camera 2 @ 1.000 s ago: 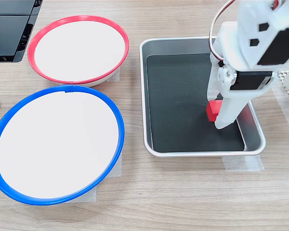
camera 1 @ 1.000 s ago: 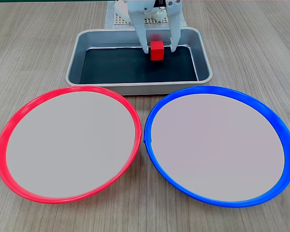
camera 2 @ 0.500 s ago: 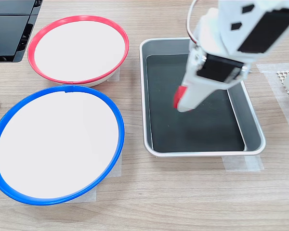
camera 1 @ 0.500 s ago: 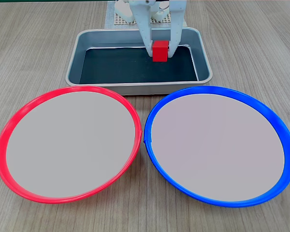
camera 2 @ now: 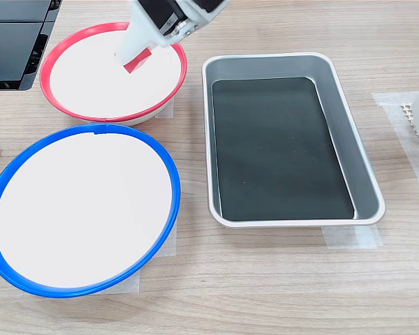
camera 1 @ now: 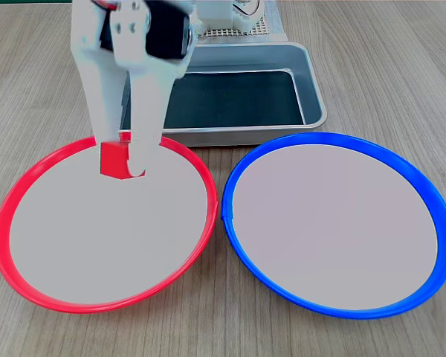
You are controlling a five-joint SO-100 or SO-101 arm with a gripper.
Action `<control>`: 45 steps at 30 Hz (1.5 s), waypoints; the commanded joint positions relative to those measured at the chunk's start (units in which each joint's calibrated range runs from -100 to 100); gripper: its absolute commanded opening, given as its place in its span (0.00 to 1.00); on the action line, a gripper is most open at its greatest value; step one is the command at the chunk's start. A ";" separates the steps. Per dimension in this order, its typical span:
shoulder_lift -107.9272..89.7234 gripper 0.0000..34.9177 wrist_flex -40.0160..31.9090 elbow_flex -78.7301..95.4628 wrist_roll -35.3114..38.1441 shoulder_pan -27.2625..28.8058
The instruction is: Move a red block from tray to red dish
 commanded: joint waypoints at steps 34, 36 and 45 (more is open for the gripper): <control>-102.81 0.00 20.18 74.95 -41.71 -8.08; -102.81 0.00 20.18 74.95 -41.71 -8.08; -102.81 0.01 20.18 74.95 -42.00 -7.70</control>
